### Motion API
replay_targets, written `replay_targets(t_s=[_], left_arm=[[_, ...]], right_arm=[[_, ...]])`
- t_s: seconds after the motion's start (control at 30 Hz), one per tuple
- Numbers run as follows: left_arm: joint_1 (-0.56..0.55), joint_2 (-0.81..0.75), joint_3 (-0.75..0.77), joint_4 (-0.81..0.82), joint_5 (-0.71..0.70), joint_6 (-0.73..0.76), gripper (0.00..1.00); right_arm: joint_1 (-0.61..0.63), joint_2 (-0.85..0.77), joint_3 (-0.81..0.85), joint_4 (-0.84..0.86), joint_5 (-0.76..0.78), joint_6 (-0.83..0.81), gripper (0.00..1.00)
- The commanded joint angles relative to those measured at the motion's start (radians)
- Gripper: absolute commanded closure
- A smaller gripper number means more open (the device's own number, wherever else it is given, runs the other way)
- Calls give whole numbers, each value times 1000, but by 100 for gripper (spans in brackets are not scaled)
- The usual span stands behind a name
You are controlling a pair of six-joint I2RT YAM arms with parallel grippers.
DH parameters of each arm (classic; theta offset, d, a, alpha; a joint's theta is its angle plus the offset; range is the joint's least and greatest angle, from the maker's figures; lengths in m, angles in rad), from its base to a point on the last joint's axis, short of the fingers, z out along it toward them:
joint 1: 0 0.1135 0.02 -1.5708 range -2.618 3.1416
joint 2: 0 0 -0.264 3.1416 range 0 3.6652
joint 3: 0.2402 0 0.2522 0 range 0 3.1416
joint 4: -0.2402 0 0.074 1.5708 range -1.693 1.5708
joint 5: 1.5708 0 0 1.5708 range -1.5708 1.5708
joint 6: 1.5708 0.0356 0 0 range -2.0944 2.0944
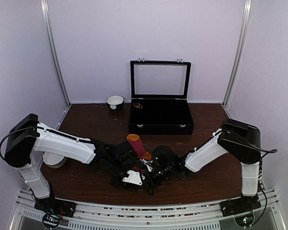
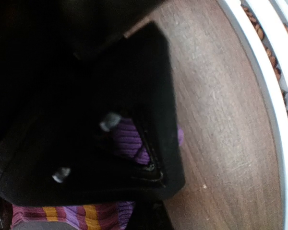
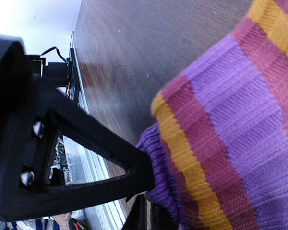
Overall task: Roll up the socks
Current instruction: Roll the sock at the center of the board.
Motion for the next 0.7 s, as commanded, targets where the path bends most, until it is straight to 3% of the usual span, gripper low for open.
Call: replay_targets(t_s=[0.0,0.43,0.67], left_arm=[[60,28,36,-41,101,-84,100],[179,124,122,-128,273,-177,100],[267,184,182,-184,395,-212,100]], right_arm=[[-2,-23,-27,-52,54,-10,84],[-1,-116,-121,77,134,-21,76],[49,-261,-171,-40,299,-239,69]])
